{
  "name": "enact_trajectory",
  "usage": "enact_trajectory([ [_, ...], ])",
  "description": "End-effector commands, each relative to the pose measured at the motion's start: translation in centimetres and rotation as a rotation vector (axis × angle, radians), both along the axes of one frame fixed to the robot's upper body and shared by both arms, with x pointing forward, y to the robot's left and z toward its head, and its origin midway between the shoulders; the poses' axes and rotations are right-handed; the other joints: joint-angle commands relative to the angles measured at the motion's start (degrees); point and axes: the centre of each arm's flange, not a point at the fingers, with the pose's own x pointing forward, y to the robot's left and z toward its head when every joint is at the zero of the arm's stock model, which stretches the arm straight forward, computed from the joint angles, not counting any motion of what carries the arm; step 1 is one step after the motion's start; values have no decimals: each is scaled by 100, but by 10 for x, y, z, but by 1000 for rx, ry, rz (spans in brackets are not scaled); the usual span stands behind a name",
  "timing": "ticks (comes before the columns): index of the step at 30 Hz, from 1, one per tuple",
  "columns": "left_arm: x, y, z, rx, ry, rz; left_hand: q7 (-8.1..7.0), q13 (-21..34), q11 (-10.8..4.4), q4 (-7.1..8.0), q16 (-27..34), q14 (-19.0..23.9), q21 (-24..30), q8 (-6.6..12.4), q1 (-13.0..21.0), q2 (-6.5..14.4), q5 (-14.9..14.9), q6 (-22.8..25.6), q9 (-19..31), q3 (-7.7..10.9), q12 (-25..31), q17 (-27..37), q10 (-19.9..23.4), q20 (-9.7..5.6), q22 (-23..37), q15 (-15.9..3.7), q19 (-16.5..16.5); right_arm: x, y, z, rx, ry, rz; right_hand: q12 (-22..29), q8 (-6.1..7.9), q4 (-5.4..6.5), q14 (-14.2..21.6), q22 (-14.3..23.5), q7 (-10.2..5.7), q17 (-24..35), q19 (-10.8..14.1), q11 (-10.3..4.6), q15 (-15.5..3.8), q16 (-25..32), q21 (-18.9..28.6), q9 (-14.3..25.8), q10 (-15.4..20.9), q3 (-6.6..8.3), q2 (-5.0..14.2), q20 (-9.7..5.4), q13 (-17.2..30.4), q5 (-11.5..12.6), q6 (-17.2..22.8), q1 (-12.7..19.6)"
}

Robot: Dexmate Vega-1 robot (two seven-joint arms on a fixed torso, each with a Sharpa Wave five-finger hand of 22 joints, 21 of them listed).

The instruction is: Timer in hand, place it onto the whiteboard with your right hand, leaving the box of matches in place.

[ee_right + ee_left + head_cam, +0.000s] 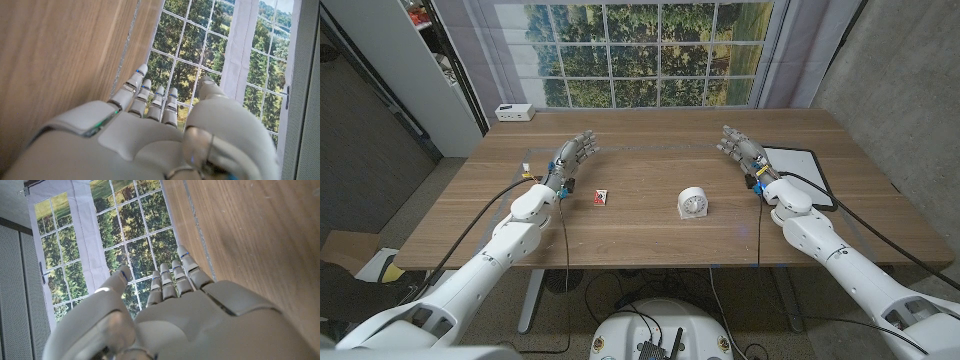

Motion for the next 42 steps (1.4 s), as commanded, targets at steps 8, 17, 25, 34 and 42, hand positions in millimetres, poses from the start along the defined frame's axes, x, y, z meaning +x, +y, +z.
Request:
enact_trajectory([
  [8,-7,16,-3,24,-20,0,8,12,6,-3,47,77,14,36,61,8,29,70,28,25,55,7,99,-12,22,-19,81,-46,2,57,-452,-23,-65,36,14,-224,54,25,-19,-136,-42,-64,-649,21,-60,-16,-64,-139,-318,77,-40,-15,-158,97],
  [17,-4,20,1,36,-27,-6,10,13,-8,-5,51,96,-2,43,57,9,30,99,29,25,55,7,98,-4,23,-10,89,-79,19,79,-706,46,-82,11,-6,-403,-2,25,-129,-237,-243,-163,-659,5,-127,-37,-255,-203,-501,232,-76,-24,-386,253],
  [25,-2,24,1,44,-28,-16,-4,15,-8,-6,50,101,-17,44,52,10,30,110,30,25,59,7,109,4,23,-8,89,-99,33,87,-842,94,-88,-3,-31,-496,-103,22,-209,-297,-358,-227,-671,-20,-147,-47,-450,-246,-639,303,-103,1,-704,399],
  [34,-2,24,-3,44,-29,-26,-7,18,-10,-5,54,120,-34,49,44,9,29,136,31,22,68,7,132,6,24,-15,93,-124,58,89,-1015,144,-115,14,-7,-575,-278,19,-520,-350,-577,-312,-671,-40,-158,-60,-625,-158,-710,381,-150,49,-988,915],
  [42,-2,24,-6,49,-31,-38,-10,23,-12,9,74,177,-62,61,22,13,27,184,33,13,105,13,224,19,25,-25,87,-143,77,88,-1189,196,-136,16,33,-580,-424,17,-612,-366,-707,-447,-653,-45,-157,-68,-798,-102,-713,400,-190,58,-1107,1258],
])
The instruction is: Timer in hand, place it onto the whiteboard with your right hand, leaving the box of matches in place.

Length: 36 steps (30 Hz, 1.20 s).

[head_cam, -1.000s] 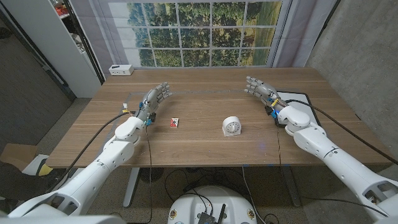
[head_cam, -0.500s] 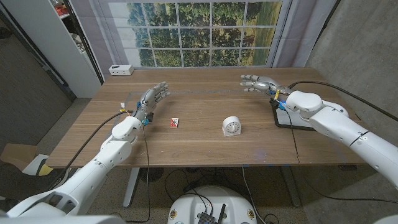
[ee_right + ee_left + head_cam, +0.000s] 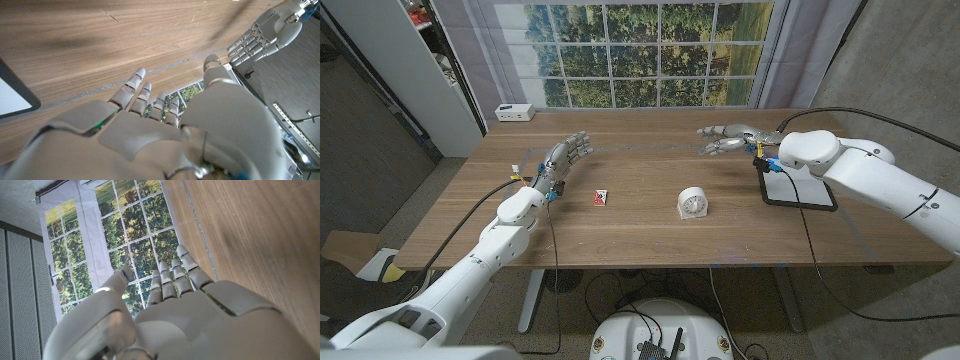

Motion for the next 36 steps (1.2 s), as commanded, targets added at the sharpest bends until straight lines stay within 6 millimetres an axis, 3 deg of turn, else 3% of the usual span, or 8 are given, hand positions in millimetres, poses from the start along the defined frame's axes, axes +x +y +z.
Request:
enact_trajectory([
  [1,-1,0,-3,7,-8,-22,-12,25,8,10,31,85,-19,24,0,-7,27,65,6,14,43,15,65,10,26,7,37,-46,42,11,-273,28,-7,15,63,-15,-72,18,-21,10,-62,-89,-667,-2,2,0,-116,88,22,-32,-17,59,-38,267],
  [14,0,-2,-7,0,-13,-33,-14,32,11,17,29,98,-45,30,-15,-6,26,103,8,9,50,17,82,19,28,6,39,-66,66,5,-496,93,8,92,158,-5,-124,18,-17,17,-169,-210,-777,31,4,-2,-90,190,89,-102,-35,51,135,715],
  [29,1,-2,-5,9,-8,-41,-18,40,-4,22,23,107,-82,27,-32,-7,26,123,10,5,55,16,96,38,29,16,29,-57,93,-2,-665,92,50,200,261,29,-97,17,-23,35,-225,-246,-898,90,25,2,119,239,183,-242,-32,13,507,1042],
  [36,1,-3,-5,13,-6,-44,-17,44,-4,24,19,106,-100,26,-38,-6,26,132,10,4,56,16,99,45,30,16,19,-51,101,-8,-681,43,40,271,312,114,40,19,-21,74,-219,-284,-971,182,45,2,303,232,338,-320,-14,-9,758,1108],
])
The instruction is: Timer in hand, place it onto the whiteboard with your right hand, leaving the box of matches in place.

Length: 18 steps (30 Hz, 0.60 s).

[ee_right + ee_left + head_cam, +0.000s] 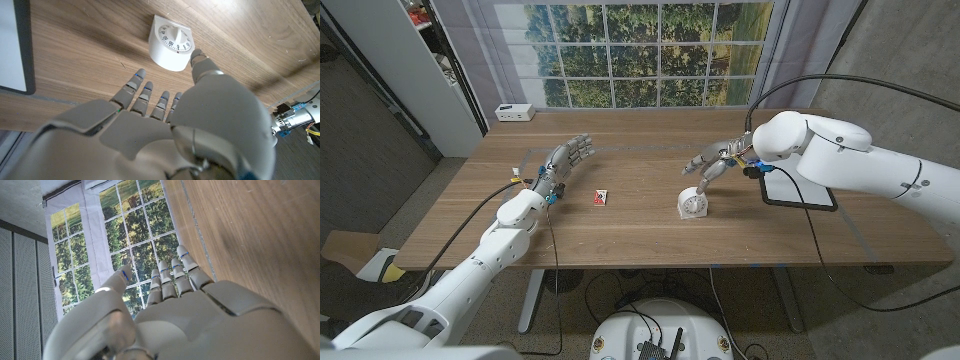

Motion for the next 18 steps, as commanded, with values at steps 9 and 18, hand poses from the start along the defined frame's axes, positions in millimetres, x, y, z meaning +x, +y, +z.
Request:
enact_trajectory([
  [9,-2,0,-1,11,11,-3,3,21,13,29,17,48,-28,15,-47,-3,26,51,12,3,34,17,24,50,32,16,15,17,21,-17,-46,-9,21,126,93,79,308,26,-5,92,199,-26,-1009,186,112,0,339,-41,202,-160,66,2,455,187],
  [18,-3,0,-1,14,14,-5,-5,26,13,33,12,49,-49,15,-54,4,26,68,13,6,38,16,36,61,34,20,16,26,20,-24,-47,53,15,151,78,69,551,34,-4,156,409,4,-1035,335,164,-2,470,-113,253,-195,102,10,636,293],
])
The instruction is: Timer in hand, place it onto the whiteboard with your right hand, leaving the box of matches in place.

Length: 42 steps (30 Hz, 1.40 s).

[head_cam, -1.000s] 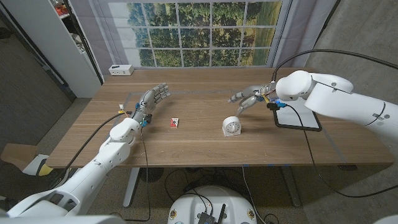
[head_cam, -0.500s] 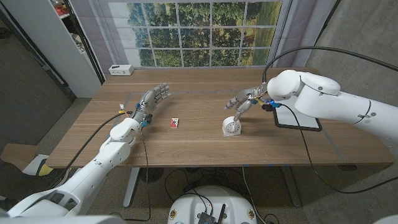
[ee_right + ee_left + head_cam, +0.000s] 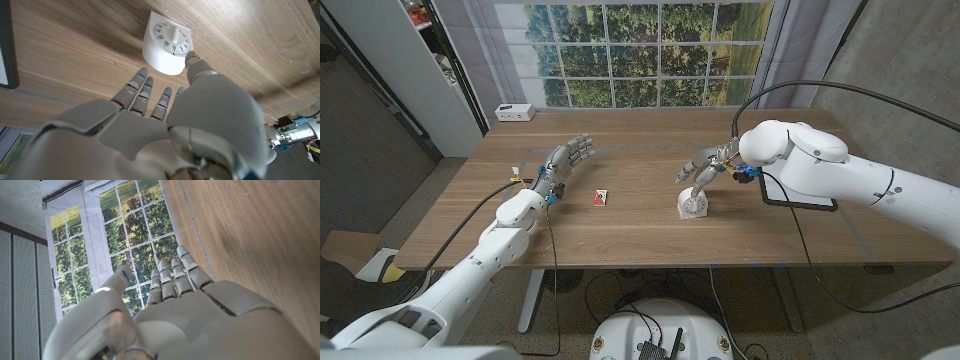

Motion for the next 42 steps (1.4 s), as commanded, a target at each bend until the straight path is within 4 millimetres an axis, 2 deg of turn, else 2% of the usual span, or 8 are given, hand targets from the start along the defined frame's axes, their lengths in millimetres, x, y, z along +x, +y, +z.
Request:
enact_trajectory([
  [1,-2,0,-2,2,8,1,13,27,15,33,13,51,-8,14,-54,4,27,47,14,6,40,16,41,17,6,20,17,13,2,-11,-1,59,-8,22,22,4,92,34,0,34,105,14,-1017,66,34,-3,70,-48,36,-60,24,8,72,78],
  [8,-3,1,-2,6,14,2,13,31,9,36,11,55,-23,14,-60,6,27,60,14,6,39,16,41,21,7,11,16,19,-1,-15,14,54,-21,57,20,2,244,39,5,88,234,31,-1031,170,62,-3,204,-78,96,-106,45,18,203,167],
  [14,-3,-1,-2,8,17,-2,5,33,6,36,12,63,-33,14,-62,6,27,67,15,7,41,15,48,25,7,9,18,22,-3,-18,53,19,-17,154,68,-18,624,56,6,254,559,59,-1060,454,141,6,534,-157,166,-228,112,26,629,394],
  [28,-3,-1,-4,0,15,1,18,39,13,41,9,71,-59,5,-71,8,27,63,15,9,38,14,45,26,9,14,21,23,-11,-19,124,-19,-32,425,164,-21,1410,204,18,1057,1500,-31,-1124,1247,653,75,1264,-288,292,-780,493,66,1708,1308],
  [31,-3,-2,-5,-1,13,0,20,40,25,41,9,76,-65,4,-73,9,28,65,15,10,38,13,47,28,9,20,26,22,-13,-20,140,-30,-31,506,163,17,1769,295,31,1395,1614,-52,-1128,1513,931,104,1440,-346,313,-868,676,63,1956,1533],
  [36,-3,-3,-6,-3,12,-1,25,42,21,42,8,77,-74,4,-77,9,27,70,16,10,38,13,48,29,10,20,29,18,-15,-18,158,-45,-23,514,16,105,2094,433,48,2002,1318,-48,-1130,1526,1968,198,1750,-566,308,-941,1270,68,2223,1821],
  [40,-4,-3,-7,-5,10,-2,27,44,14,44,6,76,-79,1,-79,10,28,67,16,11,40,13,55,27,10,17,33,13,-17,-13,167,-58,-19,-39,-129,110,2393,102,54,2366,147,-44,-1126,1199,4760,318,2109,-703,286,-874,1867,68,2301,1926],
  [42,-4,-4,-7,-6,10,-2,25,44,7,44,8,83,-81,-1,-80,9,27,65,16,11,40,13,56,28,10,15,35,11,-18,-10,175,-64,-15,-48,-135,100,2422,80,53,2397,-29,-51,-1128,1187,5127,327,2114,-700,278,-865,1955,77,2307,1937],
])
